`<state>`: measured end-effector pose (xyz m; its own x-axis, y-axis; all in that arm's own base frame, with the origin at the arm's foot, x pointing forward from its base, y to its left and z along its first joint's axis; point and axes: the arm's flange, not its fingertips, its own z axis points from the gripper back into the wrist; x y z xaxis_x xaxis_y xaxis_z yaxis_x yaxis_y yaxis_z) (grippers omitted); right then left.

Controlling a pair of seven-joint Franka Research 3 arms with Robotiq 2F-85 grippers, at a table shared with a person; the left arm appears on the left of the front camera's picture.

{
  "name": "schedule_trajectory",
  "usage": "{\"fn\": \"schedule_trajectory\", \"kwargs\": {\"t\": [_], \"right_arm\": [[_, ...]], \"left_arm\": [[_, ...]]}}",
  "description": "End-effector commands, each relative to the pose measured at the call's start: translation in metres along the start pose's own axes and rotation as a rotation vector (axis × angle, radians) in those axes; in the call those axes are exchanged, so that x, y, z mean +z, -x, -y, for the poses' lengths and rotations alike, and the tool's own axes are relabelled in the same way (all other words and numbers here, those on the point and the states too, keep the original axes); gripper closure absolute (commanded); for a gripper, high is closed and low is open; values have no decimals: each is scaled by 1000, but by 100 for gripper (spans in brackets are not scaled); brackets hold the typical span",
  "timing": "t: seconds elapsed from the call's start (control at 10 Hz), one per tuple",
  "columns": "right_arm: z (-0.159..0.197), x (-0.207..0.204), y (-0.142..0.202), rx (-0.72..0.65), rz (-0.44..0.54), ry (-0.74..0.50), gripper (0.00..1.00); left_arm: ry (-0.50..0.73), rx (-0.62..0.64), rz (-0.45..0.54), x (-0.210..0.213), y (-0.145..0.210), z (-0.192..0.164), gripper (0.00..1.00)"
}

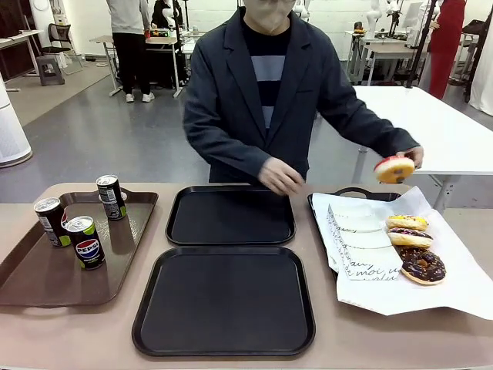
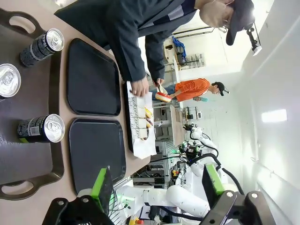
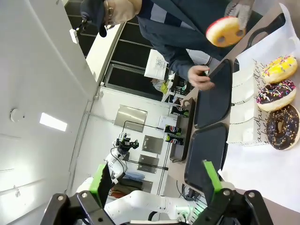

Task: Set up donuts and drinks on trays.
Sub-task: Pick up one Pepsi coke and place it on the Flat Tray.

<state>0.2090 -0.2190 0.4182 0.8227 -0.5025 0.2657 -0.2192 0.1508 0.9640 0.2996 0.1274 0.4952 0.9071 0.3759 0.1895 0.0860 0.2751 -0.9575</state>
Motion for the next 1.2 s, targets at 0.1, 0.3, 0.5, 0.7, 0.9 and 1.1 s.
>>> {"fn": "schedule_trajectory", "kwargs": {"t": [0.1,0.3,0.5,0.7,0.9,1.1], "right_arm": [[-1,1,-5,18,10,-19,0],[-1,1,-5,18,10,-19,0],[-1,1,-5,18,10,-19,0],[-1,1,-5,18,10,-19,0],[-1,1,-5,18,10,-19,0],[-1,1,-5,18,10,-19,0]], "left_arm": [[24,-16,11,0,-2,0,0],[24,-16,11,0,-2,0,0],[-148,-28,-18,-12,-10,12,0],[-549,-151,-161,-46,-21,43,0],[-830,-204,-265,-89,-22,67,0],[-1011,-232,-332,-132,-15,67,0]]}}
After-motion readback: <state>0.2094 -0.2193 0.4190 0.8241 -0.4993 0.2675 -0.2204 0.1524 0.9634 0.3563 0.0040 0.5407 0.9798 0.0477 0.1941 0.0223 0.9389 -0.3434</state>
